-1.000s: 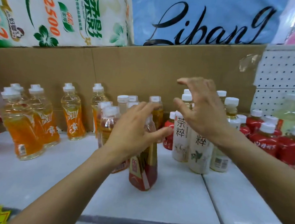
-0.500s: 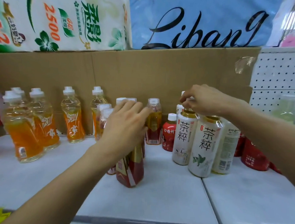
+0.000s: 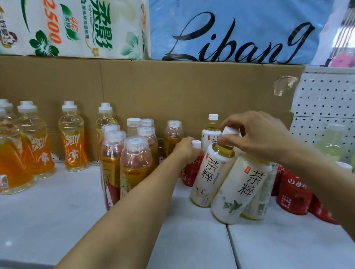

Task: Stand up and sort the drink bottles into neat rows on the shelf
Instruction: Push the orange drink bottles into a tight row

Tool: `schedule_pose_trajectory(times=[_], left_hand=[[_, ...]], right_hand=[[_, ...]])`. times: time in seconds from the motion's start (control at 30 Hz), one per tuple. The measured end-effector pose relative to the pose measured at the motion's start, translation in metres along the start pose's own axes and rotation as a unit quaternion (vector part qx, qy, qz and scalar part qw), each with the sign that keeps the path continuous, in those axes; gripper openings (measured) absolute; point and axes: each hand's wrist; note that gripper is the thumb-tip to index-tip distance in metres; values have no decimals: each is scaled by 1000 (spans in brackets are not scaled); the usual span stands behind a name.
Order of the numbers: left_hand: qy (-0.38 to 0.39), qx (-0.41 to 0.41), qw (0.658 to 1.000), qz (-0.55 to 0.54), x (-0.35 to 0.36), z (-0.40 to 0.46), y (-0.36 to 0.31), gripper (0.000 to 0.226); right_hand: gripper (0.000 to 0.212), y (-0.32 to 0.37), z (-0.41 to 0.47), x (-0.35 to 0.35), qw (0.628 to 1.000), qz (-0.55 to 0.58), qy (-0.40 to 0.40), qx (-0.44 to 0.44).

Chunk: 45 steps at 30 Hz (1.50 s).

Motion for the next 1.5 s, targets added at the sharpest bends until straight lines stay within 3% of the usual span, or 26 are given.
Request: schedule_pose_trajectory(times=[0.17, 0.3, 0.6, 0.7, 0.97, 1.1, 1.27, 1.33, 1.4, 1.5], left_hand=[[-59, 39, 997, 37, 4, -7, 10, 29], [-154, 47, 987, 22, 12, -32, 21, 19], [-268, 184, 945, 19, 9, -113, 31, 30], [-242, 189, 952, 9, 8, -133, 29, 33], [-72, 111, 988, -80, -6, -143, 39, 30], [-43, 109, 991, -58, -12, -148, 39, 36], [-23, 102, 993, -48, -17, -158, 37, 47], [-23, 110, 993, -41, -19, -163, 43, 52], [-25, 129, 991, -19, -22, -170, 52, 53], [-20, 171, 985, 33, -34, -181, 70, 52]], right_hand=[[33, -9, -7, 0, 1000, 18, 4, -1], [33, -12, -9, 2, 1000, 21, -9, 5], [38, -5, 12, 14, 999, -6, -23, 42], [34, 6, 25, 23, 998, -20, -33, 45], [33, 10, 39, 39, 998, 13, -59, 20], [25, 6, 28, 41, 981, 125, -139, -50], [16, 22, -11, 47, 948, 103, -276, -118], [22, 38, -32, 61, 950, 175, -229, -124], [34, 54, -51, 79, 952, 273, -117, -68], [64, 70, -68, 102, 920, 392, -4, 17]])
Point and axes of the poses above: each hand's wrist, its own z-axis towards the middle knuckle, its own x-axis out of the palm, y = z × x, and after that the axes turned 6 degrees about -x, right-handed
